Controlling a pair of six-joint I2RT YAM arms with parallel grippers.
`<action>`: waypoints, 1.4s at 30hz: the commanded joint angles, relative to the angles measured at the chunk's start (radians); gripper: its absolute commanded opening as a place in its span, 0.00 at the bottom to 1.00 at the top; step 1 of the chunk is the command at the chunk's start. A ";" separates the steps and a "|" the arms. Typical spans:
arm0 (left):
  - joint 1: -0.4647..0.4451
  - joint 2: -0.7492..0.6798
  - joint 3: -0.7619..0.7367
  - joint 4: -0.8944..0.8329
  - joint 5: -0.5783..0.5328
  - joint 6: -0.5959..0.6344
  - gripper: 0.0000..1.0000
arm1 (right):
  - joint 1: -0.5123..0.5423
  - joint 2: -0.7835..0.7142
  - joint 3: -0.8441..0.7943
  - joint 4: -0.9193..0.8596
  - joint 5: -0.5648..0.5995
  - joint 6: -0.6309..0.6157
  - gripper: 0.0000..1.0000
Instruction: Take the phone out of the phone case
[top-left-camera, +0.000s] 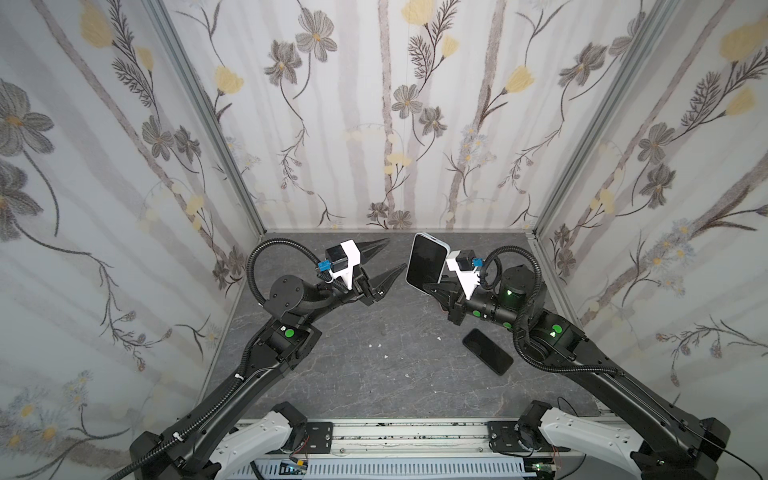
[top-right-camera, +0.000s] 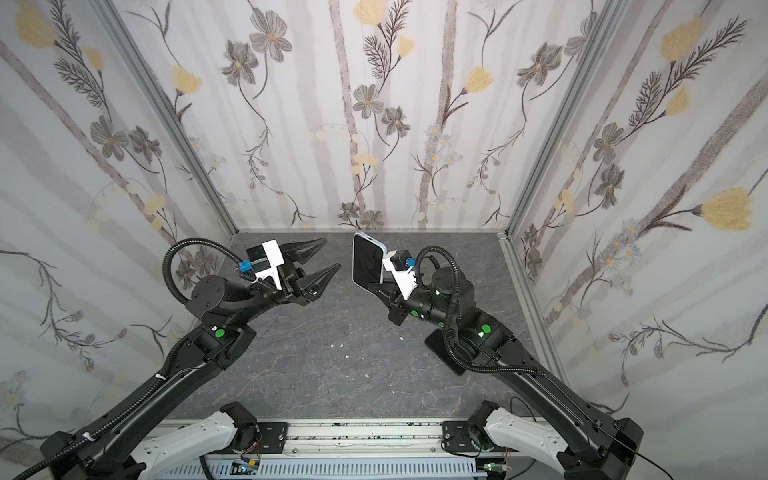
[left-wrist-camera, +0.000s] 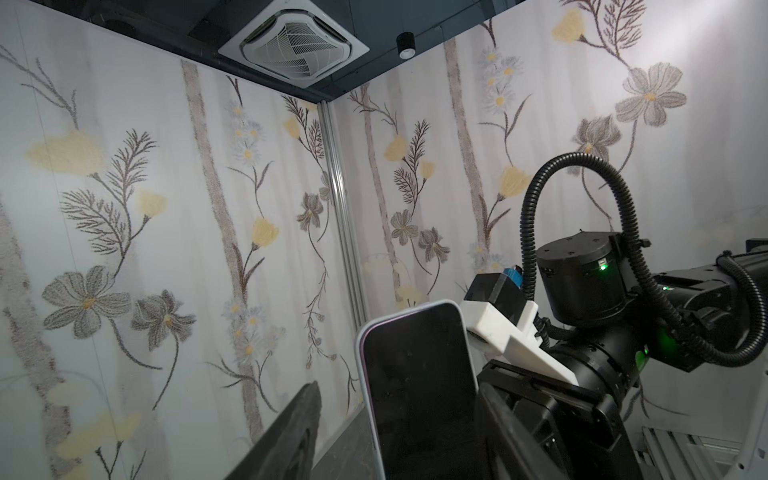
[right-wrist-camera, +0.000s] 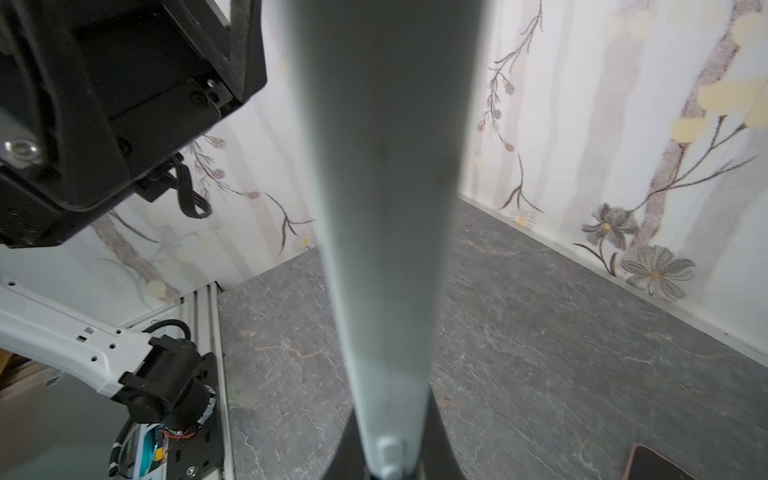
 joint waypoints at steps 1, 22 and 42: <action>-0.002 0.023 0.027 -0.028 -0.011 0.062 0.56 | 0.037 0.012 0.026 -0.016 0.117 -0.075 0.00; -0.002 0.043 0.062 -0.116 0.036 0.100 0.37 | 0.126 0.034 0.057 -0.037 0.156 -0.115 0.00; -0.003 0.055 0.070 -0.169 0.073 0.115 0.31 | 0.158 0.086 0.111 -0.095 0.163 -0.141 0.00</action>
